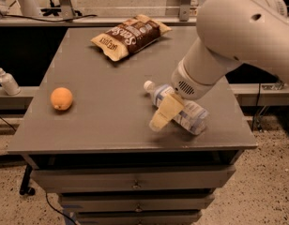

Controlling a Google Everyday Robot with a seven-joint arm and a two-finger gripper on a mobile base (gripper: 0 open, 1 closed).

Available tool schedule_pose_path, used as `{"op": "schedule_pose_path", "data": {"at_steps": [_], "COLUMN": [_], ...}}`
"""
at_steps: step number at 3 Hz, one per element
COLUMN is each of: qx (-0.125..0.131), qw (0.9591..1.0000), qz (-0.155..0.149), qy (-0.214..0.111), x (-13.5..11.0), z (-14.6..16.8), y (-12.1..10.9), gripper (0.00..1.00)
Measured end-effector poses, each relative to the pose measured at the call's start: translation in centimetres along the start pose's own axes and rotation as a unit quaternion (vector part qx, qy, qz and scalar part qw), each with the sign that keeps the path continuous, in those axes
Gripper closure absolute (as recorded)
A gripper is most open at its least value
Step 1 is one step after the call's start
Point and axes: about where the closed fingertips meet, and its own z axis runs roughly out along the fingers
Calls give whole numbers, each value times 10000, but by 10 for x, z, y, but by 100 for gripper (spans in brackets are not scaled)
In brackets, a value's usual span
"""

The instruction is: Move blue plastic bottle near brown chip bag

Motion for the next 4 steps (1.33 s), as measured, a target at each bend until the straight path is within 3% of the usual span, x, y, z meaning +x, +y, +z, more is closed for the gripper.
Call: {"op": "schedule_pose_path", "data": {"at_steps": [1,4], "qx": [141,353], "qw": [9999,9992], "qz": [-12,-98], "qy": [6,-179], "x": [-2,-46], "z": [12,-8], "y": [-10,-63], "gripper": [17,88]}}
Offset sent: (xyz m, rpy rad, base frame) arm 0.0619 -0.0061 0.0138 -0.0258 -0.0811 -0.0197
